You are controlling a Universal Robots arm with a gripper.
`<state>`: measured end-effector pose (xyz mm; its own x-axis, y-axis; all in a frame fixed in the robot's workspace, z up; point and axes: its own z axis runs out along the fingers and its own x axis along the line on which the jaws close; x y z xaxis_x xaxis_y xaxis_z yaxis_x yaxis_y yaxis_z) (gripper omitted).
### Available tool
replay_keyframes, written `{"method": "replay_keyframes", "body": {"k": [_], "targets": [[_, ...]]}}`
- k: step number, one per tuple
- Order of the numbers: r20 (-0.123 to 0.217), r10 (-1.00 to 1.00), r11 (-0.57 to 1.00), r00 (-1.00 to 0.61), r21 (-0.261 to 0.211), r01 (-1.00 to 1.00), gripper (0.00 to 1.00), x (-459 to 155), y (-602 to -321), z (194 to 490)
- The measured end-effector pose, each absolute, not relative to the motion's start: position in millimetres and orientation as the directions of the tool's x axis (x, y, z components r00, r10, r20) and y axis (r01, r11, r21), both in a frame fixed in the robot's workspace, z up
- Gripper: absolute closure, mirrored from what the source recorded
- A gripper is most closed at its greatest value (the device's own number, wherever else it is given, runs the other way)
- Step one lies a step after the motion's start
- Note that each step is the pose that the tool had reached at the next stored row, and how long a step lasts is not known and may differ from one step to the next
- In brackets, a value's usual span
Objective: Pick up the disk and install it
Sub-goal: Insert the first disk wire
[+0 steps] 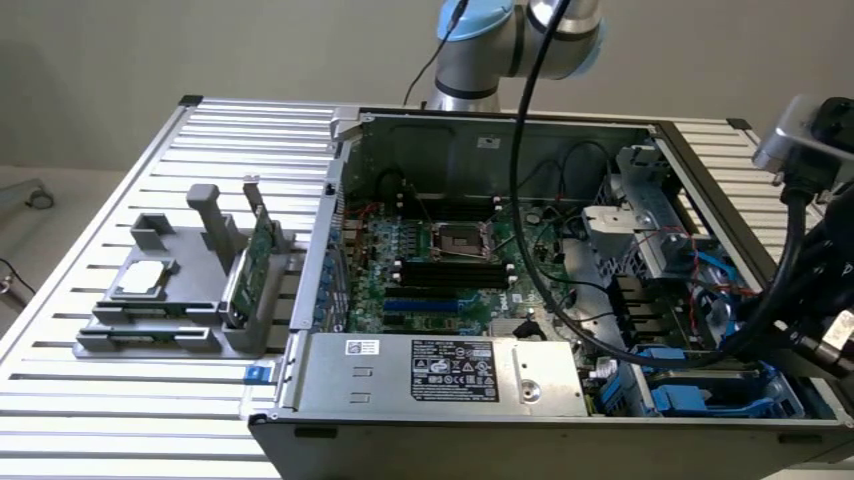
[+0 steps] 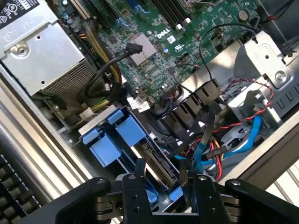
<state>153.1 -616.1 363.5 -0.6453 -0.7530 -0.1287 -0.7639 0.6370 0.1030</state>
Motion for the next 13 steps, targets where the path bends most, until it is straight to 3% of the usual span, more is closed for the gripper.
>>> {"method": "replay_keyframes", "body": {"k": [13], "targets": [[-0.129,-0.581,0.798,-0.804,0.103,-0.593,0.57,153.1,-616.1,362.5]]}}
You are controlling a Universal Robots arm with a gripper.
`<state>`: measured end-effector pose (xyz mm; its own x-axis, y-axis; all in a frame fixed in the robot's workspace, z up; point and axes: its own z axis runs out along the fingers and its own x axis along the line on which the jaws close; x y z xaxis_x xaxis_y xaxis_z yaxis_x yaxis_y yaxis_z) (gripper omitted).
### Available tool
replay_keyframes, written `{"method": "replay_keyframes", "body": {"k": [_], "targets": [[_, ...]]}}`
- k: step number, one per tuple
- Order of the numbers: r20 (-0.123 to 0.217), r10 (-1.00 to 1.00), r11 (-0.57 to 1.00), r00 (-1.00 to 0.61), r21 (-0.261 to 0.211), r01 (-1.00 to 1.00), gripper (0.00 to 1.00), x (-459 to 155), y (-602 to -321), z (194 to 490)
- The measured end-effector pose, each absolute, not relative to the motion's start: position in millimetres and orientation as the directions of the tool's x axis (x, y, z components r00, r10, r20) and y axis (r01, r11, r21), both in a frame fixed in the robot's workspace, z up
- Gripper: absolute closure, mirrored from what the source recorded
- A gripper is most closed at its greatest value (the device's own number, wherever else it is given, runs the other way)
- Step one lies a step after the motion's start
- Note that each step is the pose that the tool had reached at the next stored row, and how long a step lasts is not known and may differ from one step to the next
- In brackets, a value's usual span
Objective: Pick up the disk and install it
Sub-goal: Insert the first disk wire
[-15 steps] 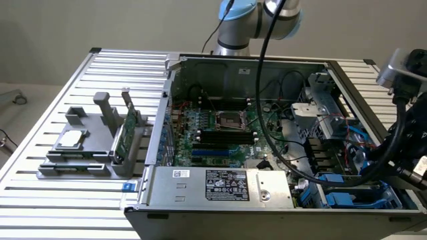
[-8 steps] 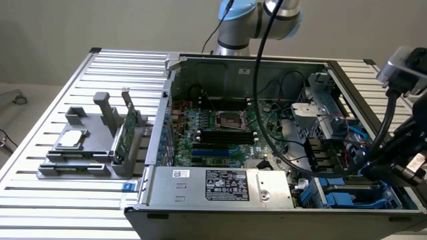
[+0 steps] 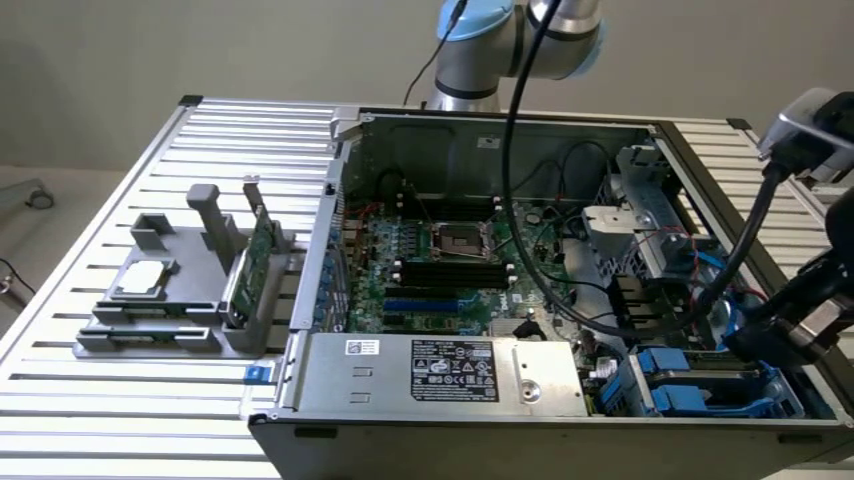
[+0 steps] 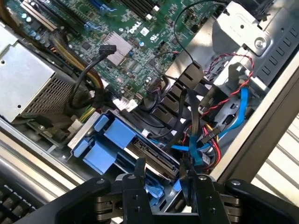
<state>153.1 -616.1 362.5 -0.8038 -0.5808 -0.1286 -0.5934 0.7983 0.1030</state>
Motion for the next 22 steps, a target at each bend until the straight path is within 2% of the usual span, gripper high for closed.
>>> {"method": "replay_keyframes", "body": {"k": [22], "targets": [[-0.129,-0.222,0.966,-0.967,0.103,-0.236,0.57,153.1,-616.1,361.9]]}}
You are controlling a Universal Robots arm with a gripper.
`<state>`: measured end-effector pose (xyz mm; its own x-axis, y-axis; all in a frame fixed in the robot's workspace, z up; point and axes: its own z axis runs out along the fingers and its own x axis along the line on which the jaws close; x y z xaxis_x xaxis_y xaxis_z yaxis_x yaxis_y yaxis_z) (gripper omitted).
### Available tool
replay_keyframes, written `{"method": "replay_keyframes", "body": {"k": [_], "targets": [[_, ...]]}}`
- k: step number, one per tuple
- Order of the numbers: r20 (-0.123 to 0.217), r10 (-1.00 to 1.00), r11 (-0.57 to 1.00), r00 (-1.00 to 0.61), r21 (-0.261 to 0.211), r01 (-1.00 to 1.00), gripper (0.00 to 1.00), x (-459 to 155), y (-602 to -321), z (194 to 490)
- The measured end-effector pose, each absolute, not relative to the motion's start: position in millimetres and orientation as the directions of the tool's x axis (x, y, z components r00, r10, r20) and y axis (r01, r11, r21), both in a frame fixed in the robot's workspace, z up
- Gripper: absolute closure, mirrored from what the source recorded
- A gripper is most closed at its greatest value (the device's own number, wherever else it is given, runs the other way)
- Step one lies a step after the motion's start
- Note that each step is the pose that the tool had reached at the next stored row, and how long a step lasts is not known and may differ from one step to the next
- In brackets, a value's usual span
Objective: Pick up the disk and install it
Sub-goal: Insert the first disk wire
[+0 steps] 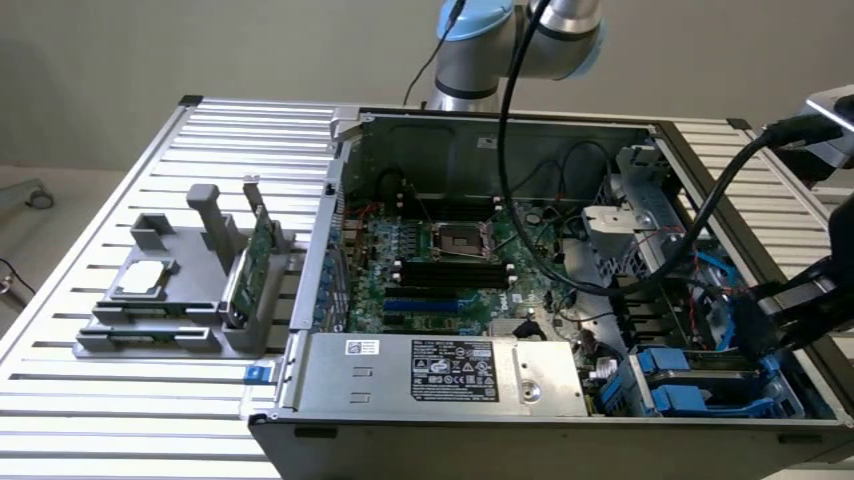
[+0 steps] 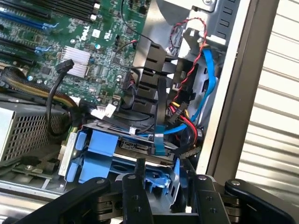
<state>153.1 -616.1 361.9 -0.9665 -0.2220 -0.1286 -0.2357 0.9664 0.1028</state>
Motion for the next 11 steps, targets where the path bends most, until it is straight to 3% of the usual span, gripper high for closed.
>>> {"method": "replay_keyframes", "body": {"k": [11], "targets": [[-0.129,-0.026,0.994,-0.991,0.103,-0.039,0.57,153.1,-616.1,361.6]]}}
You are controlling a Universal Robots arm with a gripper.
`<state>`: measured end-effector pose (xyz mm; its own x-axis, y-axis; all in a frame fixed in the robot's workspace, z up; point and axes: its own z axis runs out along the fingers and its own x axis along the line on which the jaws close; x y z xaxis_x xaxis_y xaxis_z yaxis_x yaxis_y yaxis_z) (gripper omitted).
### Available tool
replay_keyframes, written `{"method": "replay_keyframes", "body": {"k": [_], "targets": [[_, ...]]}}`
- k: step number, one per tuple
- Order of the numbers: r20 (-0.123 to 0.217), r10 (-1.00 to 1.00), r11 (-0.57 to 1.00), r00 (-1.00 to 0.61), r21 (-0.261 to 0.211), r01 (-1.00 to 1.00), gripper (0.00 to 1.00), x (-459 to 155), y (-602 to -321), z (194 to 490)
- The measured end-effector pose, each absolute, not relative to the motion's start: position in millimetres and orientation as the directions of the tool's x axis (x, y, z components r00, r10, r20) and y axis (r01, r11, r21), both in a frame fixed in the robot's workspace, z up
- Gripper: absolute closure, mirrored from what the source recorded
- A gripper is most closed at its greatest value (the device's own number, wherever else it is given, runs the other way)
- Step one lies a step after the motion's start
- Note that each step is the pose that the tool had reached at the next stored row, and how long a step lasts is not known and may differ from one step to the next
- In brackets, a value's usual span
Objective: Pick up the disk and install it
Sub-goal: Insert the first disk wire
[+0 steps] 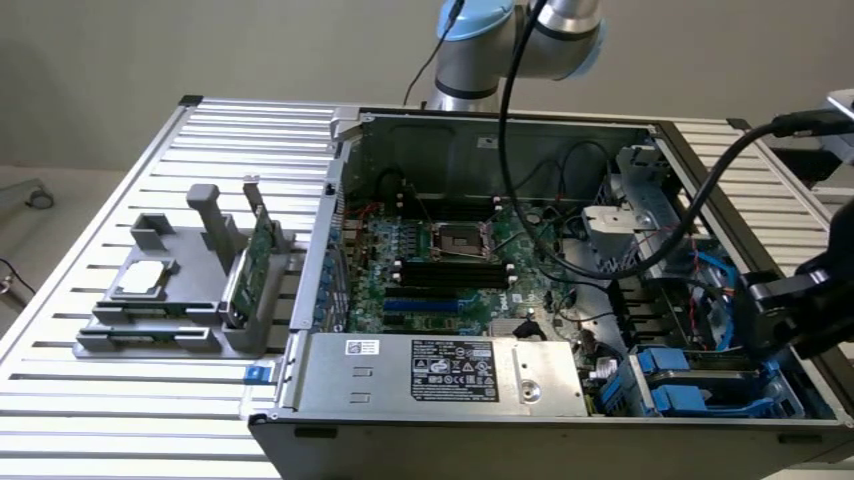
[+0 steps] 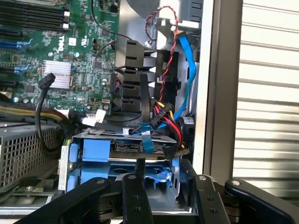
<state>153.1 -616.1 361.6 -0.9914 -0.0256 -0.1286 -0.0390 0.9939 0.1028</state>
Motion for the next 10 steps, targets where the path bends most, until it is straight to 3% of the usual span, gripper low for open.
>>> {"method": "replay_keyframes", "body": {"k": [10], "targets": [[-0.129,0.154,0.985,-0.98,0.103,0.141,0.57,153.1,-616.1,361.2]]}}
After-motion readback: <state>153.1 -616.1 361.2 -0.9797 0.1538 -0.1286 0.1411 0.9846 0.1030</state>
